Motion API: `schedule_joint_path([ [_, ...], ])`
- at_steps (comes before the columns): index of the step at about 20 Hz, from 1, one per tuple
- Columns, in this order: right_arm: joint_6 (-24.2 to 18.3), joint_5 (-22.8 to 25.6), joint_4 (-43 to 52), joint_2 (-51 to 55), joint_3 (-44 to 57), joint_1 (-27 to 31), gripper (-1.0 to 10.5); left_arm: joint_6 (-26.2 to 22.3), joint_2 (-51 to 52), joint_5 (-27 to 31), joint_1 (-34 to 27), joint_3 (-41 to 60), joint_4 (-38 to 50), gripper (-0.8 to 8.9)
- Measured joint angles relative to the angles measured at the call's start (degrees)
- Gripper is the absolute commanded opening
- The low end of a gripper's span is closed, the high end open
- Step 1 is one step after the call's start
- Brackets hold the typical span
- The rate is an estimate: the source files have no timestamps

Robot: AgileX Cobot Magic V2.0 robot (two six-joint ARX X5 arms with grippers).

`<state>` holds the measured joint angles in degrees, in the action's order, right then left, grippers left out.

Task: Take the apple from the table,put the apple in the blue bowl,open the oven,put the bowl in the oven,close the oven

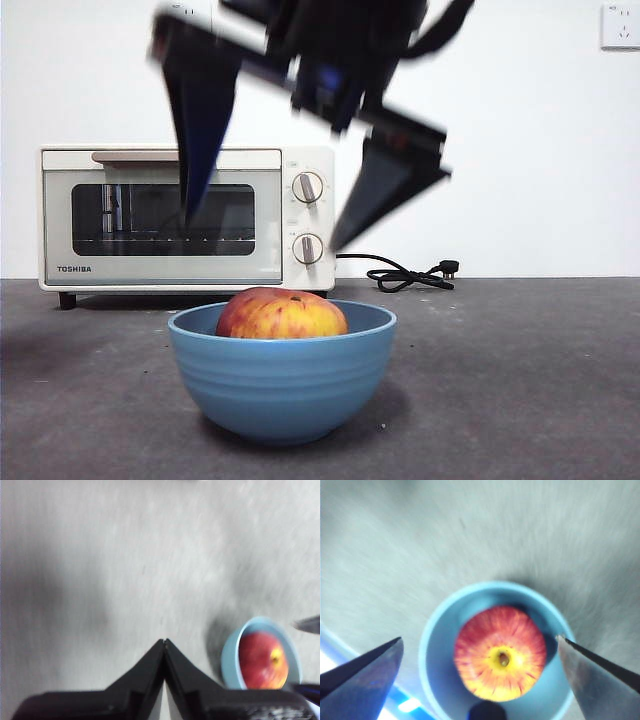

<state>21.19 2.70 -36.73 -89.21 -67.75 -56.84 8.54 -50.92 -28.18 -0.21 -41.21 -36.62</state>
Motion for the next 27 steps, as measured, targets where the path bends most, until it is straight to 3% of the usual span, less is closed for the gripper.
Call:
schedule_joint_path([
  [3,-0.20,4.61,-3.69,6.03,-0.09,-0.11,4.8,0.00,-2.82,2.12,0.00,-5.95,0.11,-0.05],
  [7,-0.24,14.78,-11.39,13.38,-0.09,-0.09,0.2,-0.02,-11.13,2.32,0.00,-16.28,0.26,-0.05],
  [10,-0.20,23.21,-17.44,17.53,-0.09,-0.09,0.0,-0.04,-19.43,2.32,0.00,-24.85,0.28,-0.05],
  [12,0.07,25.29,-20.35,20.04,-0.09,-0.09,0.0,-0.04,-25.42,2.32,0.00,-30.99,0.28,-0.05],
  [19,5.64,26.25,-28.59,27.17,-0.09,-0.09,0.0,2.05,-41.48,2.32,0.00,-45.64,3.69,-0.05],
  [27,12.52,27.56,-32.74,29.27,-0.09,-0.11,0.0,6.38,-49.27,3.54,0.00,-48.09,9.31,-0.05],
])
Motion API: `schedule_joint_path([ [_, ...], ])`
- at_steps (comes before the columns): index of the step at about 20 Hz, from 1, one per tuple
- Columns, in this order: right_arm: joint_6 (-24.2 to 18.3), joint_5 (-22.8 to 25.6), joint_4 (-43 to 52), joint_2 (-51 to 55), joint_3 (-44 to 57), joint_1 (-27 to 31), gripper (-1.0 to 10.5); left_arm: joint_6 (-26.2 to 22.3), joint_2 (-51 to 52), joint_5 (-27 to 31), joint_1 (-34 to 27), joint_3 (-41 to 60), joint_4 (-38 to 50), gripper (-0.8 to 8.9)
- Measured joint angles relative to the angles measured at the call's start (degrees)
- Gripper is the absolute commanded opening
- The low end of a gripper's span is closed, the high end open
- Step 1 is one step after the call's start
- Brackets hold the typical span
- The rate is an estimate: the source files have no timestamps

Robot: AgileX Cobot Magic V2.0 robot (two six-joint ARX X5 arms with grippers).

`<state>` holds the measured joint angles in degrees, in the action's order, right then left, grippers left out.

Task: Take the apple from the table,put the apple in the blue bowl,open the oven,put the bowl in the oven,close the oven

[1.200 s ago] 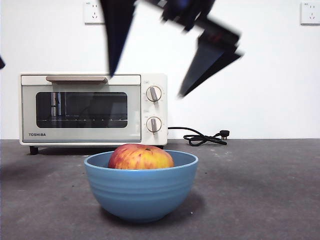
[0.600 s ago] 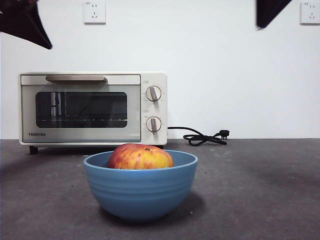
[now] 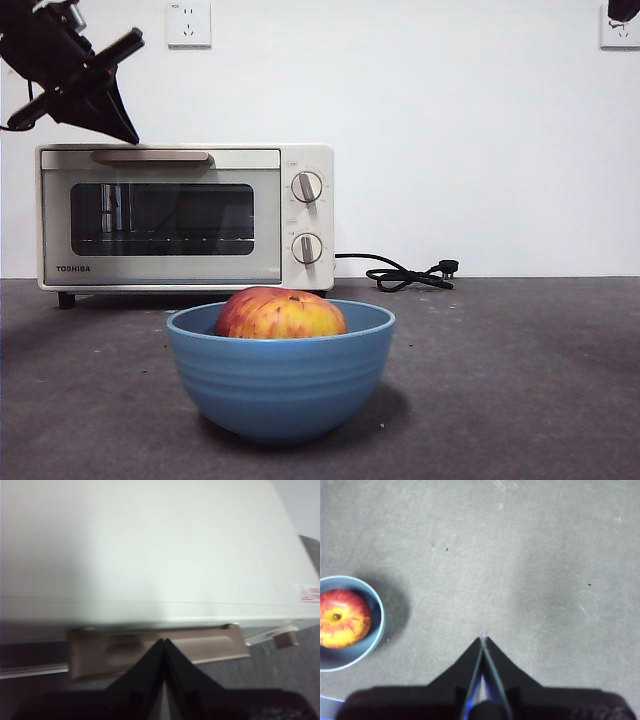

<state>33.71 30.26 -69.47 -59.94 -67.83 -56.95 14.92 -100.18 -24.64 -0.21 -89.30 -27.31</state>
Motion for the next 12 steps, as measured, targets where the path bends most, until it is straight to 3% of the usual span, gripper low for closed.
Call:
schedule_joint_path([
  [12,1.66,0.37,0.00,-0.02,0.00,0.00,0.0,-1.62,-0.90,0.46,0.13,-1.03,-3.72,-0.05],
])
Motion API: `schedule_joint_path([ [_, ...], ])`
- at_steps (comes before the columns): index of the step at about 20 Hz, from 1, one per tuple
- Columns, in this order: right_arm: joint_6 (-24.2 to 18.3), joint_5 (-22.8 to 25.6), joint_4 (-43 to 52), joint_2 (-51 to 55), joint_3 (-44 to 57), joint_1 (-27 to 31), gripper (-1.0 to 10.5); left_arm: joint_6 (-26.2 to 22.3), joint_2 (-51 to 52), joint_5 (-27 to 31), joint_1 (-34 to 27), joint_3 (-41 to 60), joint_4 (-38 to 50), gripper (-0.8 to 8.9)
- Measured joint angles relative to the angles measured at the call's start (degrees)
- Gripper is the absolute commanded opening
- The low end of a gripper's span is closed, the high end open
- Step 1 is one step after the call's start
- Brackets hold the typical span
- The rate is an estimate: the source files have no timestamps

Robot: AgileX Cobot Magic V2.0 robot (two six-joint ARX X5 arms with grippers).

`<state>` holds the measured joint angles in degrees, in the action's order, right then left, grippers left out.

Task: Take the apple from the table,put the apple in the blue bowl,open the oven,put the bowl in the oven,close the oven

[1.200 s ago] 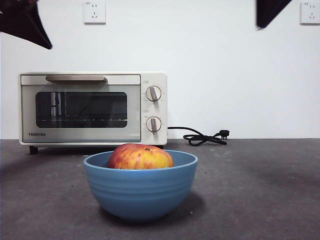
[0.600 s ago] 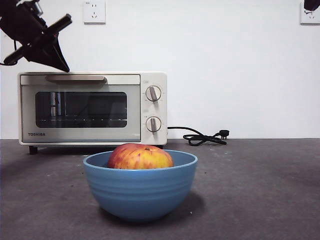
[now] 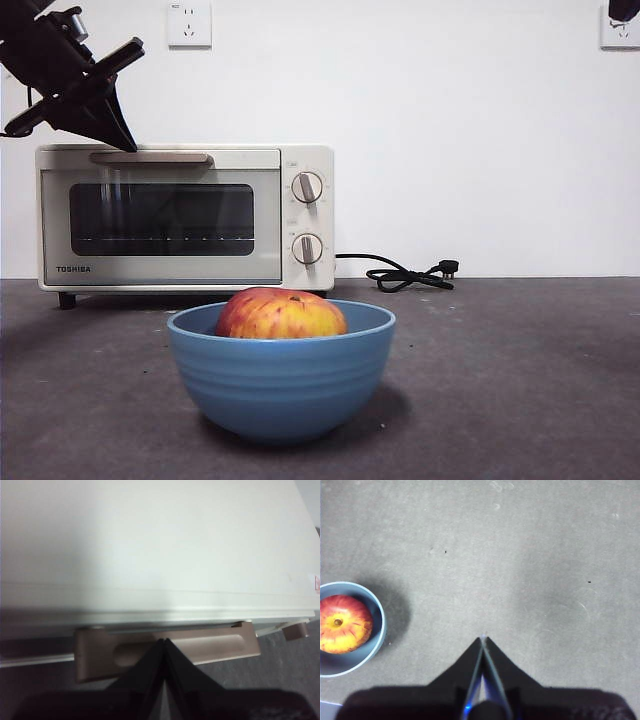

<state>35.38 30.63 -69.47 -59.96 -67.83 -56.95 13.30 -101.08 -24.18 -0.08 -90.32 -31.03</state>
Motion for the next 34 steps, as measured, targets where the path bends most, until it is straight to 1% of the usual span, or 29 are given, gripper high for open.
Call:
schedule_joint_path([
  [5,0.00,0.00,0.00,0.00,0.00,0.00,0.0,-2.78,0.50,-0.28,0.00,-0.39,-4.44,-0.05],
  [10,0.00,0.00,-0.04,0.00,0.00,0.00,0.0,-6.40,1.25,1.75,0.92,-0.66,-10.51,-0.06],
  [12,0.00,0.00,-0.37,0.00,0.00,0.00,0.0,-7.34,1.46,3.34,1.68,-0.70,-11.47,-0.05],
  [18,0.00,0.00,-1.18,0.00,0.00,0.00,0.0,-9.35,1.60,5.62,4.02,-0.74,-14.25,-0.05],
  [25,0.00,0.00,-1.29,0.00,0.00,0.00,0.0,-11.76,1.68,5.62,4.39,-0.31,-18.43,-0.05],
  [27,0.00,0.00,-1.29,0.00,0.00,0.00,0.0,-12.24,2.78,5.62,4.46,1.81,-17.75,-0.05],
  [31,0.00,0.02,-1.20,0.00,0.00,0.00,0.0,-12.24,6.08,5.99,4.70,8.07,-13.49,-0.05],
  [34,-0.04,0.02,-1.20,0.00,0.00,0.00,0.0,-12.24,7.37,6.34,4.76,11.65,-12.55,-0.06],
])
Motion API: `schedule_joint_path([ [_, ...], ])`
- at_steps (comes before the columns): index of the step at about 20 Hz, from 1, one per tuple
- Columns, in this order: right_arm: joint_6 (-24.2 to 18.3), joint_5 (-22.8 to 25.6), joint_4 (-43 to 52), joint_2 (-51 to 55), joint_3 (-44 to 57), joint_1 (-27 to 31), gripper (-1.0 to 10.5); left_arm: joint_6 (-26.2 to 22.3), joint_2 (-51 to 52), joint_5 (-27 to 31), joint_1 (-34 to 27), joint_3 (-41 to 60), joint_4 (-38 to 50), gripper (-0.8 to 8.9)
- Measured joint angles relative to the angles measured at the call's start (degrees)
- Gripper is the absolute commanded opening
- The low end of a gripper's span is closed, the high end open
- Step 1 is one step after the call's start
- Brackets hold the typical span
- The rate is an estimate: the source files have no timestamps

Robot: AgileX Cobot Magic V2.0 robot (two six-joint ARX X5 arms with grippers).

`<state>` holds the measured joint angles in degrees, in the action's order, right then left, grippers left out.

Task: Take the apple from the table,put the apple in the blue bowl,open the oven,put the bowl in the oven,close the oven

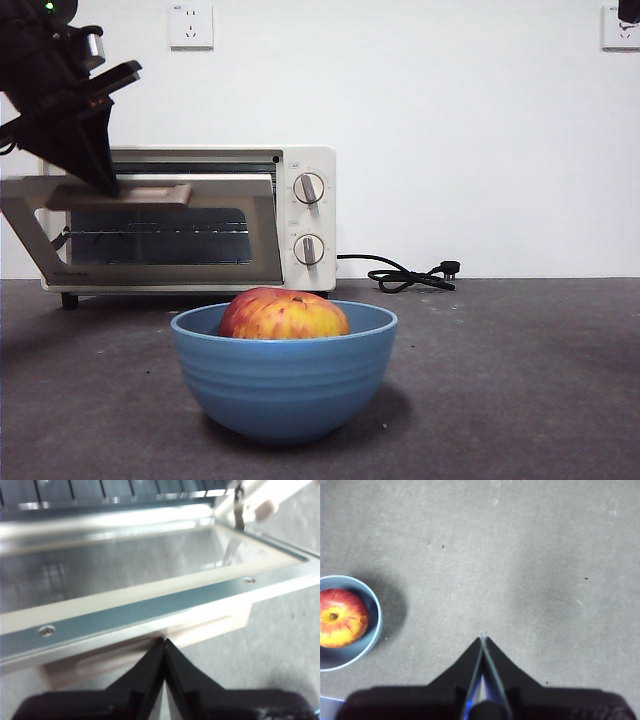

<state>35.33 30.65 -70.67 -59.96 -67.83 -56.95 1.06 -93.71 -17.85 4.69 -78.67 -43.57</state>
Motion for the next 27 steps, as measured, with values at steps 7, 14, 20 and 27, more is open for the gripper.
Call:
schedule_joint_path([
  [7,0.00,0.00,0.02,0.00,0.00,0.00,0.0,0.00,0.63,0.35,0.02,5.86,1.70,-0.05],
  [14,0.00,0.20,0.02,0.00,0.00,0.02,0.0,0.09,0.83,1.81,0.00,14.40,7.63,-0.05],
  [20,0.00,0.68,0.04,0.00,0.00,0.02,0.0,0.09,0.83,1.57,0.00,14.62,7.63,-0.05],
  [27,0.00,0.68,0.04,0.00,0.00,0.02,0.0,-0.02,0.83,1.55,0.20,14.62,6.91,-0.06],
])
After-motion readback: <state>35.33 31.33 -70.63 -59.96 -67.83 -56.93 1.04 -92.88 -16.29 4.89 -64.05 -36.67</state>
